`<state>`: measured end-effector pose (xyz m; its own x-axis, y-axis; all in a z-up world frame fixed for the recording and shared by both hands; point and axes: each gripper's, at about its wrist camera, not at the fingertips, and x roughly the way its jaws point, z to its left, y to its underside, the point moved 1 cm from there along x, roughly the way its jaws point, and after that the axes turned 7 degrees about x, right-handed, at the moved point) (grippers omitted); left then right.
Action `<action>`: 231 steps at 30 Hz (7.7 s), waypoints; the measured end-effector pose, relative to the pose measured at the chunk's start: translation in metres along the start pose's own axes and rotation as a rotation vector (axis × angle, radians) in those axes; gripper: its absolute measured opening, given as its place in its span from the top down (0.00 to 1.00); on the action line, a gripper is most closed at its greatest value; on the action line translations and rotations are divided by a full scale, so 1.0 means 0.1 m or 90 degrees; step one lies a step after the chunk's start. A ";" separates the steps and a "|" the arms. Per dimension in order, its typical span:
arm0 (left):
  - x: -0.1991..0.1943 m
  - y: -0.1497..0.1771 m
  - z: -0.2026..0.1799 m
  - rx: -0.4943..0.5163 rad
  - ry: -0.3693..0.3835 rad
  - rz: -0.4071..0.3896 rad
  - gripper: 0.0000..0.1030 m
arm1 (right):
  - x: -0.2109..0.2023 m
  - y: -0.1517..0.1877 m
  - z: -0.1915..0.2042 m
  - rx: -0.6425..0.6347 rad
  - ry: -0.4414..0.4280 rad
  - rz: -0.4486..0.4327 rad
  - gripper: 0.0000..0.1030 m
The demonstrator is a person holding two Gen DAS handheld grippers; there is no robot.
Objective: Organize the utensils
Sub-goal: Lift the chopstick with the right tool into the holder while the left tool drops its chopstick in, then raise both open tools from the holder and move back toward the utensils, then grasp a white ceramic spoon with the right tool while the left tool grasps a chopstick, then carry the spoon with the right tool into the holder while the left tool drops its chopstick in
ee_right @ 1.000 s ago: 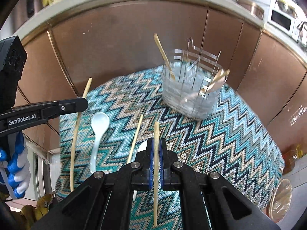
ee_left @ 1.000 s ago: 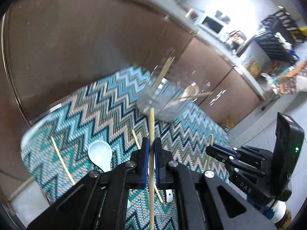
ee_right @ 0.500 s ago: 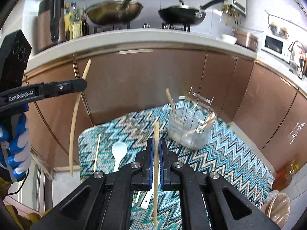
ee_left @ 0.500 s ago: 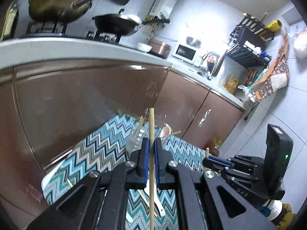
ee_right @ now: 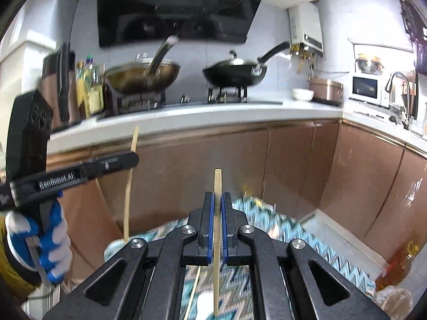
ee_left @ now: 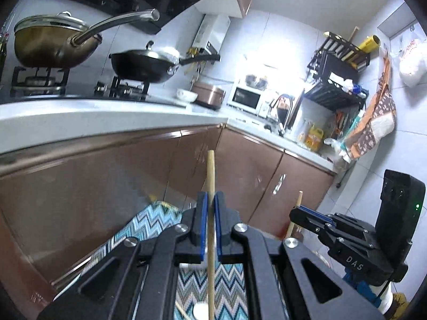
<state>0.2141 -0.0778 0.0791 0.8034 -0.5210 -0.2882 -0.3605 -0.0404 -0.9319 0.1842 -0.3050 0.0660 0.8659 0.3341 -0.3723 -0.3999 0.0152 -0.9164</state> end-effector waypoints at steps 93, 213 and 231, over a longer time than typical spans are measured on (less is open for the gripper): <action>-1.43 1.26 0.93 -0.038 -0.210 0.109 0.51 | -0.74 1.09 -0.03 0.039 0.086 0.033 0.75; 0.33 2.66 1.88 -0.375 -0.182 0.500 0.93 | 1.75 2.19 -0.39 -0.062 -0.144 0.459 0.96; 0.21 2.64 1.91 -0.409 -0.174 0.436 0.96 | 1.28 1.97 -0.38 -0.073 -0.094 0.408 0.96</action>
<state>0.2266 0.0631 -0.2152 0.3765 -0.3926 -0.8391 -0.9148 -0.3008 -0.2697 0.2280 -0.2954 -0.1675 0.4142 0.3684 -0.8323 -0.7801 -0.3275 -0.5331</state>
